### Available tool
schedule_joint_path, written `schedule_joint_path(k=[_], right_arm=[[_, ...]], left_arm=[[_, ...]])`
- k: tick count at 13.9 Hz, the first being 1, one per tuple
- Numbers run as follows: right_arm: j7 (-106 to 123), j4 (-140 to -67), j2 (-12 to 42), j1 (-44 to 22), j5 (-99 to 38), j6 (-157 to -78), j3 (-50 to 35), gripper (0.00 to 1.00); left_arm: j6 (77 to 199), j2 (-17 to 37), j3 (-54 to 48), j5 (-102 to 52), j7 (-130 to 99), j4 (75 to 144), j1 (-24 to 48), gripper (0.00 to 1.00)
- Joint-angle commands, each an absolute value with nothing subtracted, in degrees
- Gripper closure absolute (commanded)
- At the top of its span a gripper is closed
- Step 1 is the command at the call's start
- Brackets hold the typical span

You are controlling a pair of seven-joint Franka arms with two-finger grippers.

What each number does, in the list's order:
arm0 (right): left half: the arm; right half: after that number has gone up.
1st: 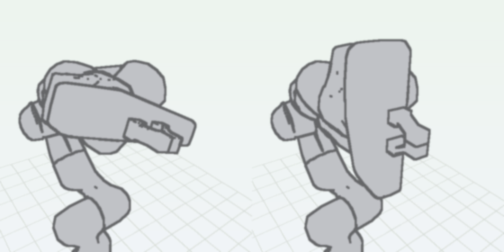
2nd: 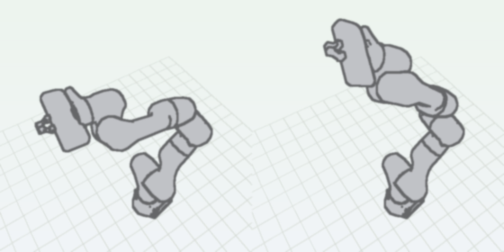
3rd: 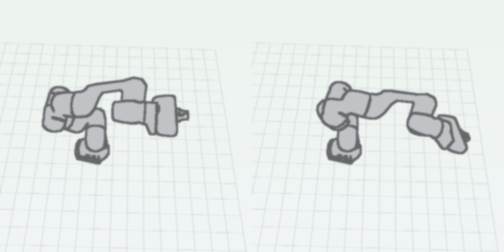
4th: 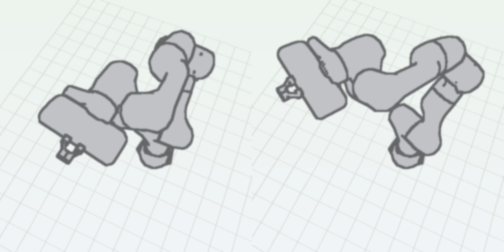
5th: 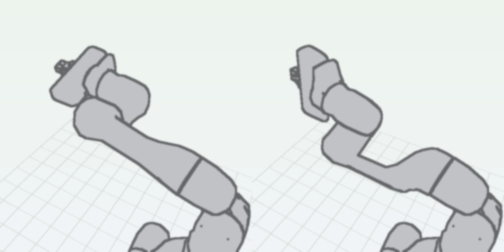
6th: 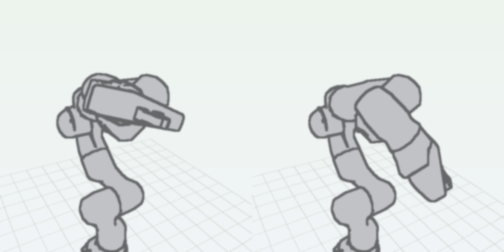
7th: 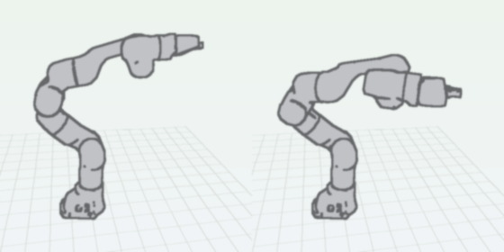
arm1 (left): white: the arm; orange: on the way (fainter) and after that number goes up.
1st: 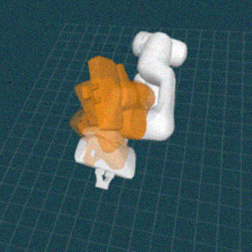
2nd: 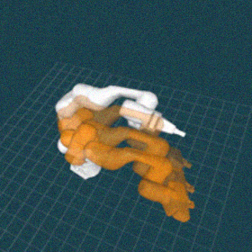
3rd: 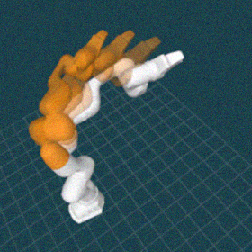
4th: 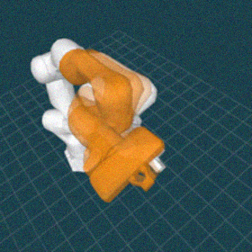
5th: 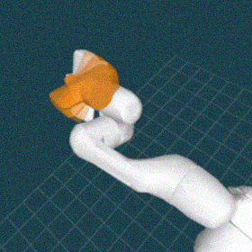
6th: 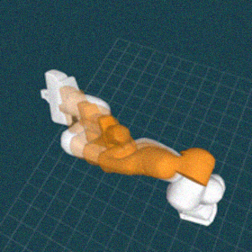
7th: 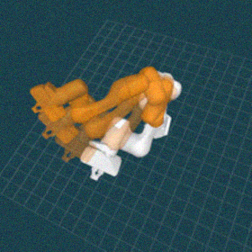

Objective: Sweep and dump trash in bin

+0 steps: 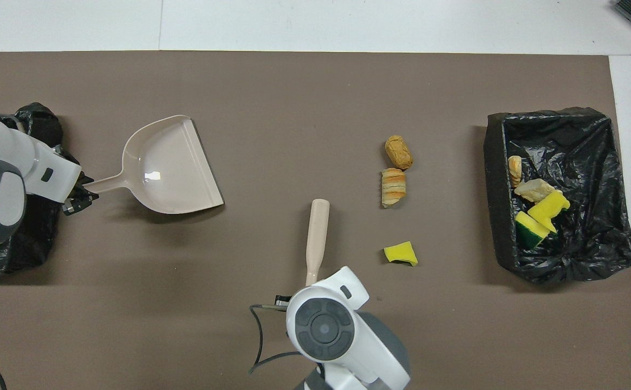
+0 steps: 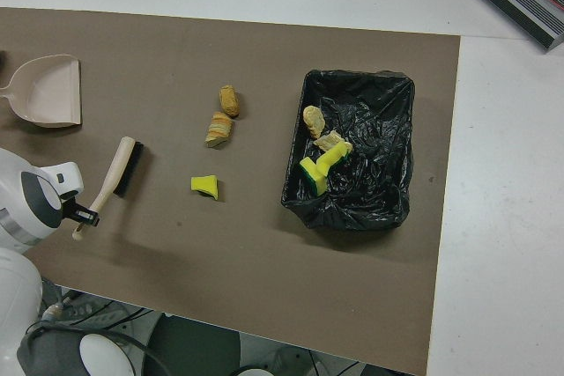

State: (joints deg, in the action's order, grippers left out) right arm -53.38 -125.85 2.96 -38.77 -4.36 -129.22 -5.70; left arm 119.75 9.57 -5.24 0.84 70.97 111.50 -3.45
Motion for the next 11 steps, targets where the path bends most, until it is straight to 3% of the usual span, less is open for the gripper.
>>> schedule_joint_path(k=[1,4,8,11], right_arm=[[-51.94,-125.42,-3.66,-33.24,-3.16,-121.24,-6.24,1.0],[-52.73,-126.99,-10.27,-29.19,-2.55,-110.42,-6.33,1.0],[-61.51,-129.89,-13.0,-27.08,-2.64,-103.82,-6.68,1.0],[-65.2,-135.77,-16.86,-27.07,-3.78,-104.32,-6.77,1.0]], left_arm=[[121.73,8.53,-4.75,1.93,68.22,112.85,1.57,1.0],[121.29,8.0,-4.66,2.02,64.6,113.47,5.0,1.0],[120.94,7.39,-4.57,3.51,63.55,115.22,7.81,1.0],[121.29,6.59,-4.66,5.53,59.51,116.1,10.18,1.0]])
